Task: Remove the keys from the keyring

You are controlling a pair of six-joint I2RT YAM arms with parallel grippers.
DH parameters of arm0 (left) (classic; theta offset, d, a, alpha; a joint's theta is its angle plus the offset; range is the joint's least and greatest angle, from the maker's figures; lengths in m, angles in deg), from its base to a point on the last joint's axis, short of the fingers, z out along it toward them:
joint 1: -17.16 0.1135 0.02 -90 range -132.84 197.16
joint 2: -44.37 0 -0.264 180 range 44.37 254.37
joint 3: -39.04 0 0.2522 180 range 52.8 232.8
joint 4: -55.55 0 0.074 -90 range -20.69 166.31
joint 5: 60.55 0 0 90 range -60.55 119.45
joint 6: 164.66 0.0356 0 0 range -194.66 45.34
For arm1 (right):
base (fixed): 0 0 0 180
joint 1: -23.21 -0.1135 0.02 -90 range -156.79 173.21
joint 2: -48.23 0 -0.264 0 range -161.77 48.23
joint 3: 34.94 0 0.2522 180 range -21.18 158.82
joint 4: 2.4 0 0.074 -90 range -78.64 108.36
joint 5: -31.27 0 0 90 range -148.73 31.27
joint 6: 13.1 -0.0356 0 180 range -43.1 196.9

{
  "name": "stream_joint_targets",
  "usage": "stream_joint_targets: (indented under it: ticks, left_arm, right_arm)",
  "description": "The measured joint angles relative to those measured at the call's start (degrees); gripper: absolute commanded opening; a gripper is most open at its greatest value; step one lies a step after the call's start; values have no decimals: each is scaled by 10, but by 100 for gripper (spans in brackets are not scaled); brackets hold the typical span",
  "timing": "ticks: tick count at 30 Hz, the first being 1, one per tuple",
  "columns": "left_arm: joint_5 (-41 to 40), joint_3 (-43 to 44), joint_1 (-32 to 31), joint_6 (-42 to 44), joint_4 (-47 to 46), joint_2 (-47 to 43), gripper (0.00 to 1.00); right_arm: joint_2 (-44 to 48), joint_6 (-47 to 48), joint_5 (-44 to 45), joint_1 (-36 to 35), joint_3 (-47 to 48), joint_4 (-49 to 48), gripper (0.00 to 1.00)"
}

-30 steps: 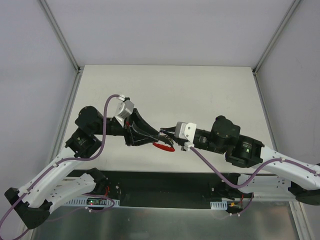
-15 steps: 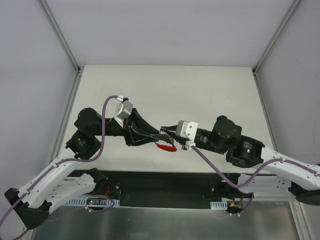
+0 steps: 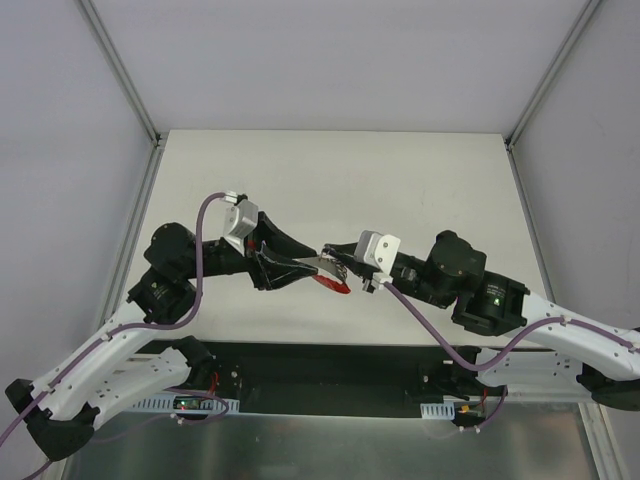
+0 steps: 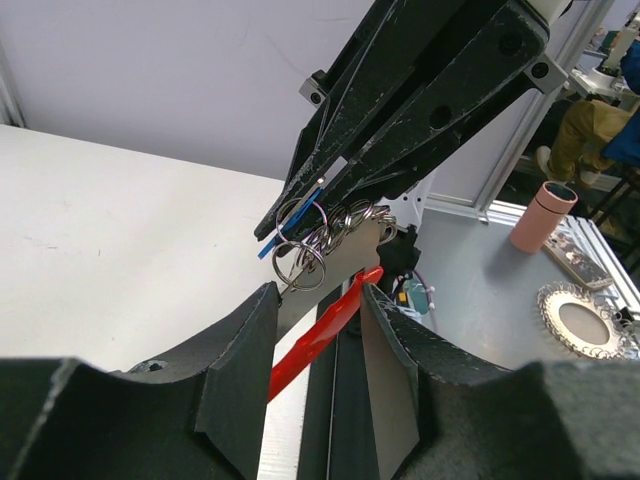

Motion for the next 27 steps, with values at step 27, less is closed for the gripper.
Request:
stream_joint_targets:
  ticks: [27]
  left_arm:
    - [-90, -1, -38, 73, -3, 12, 0]
  right_arm:
    - [-3, -11, 21, 2, -2, -3, 1]
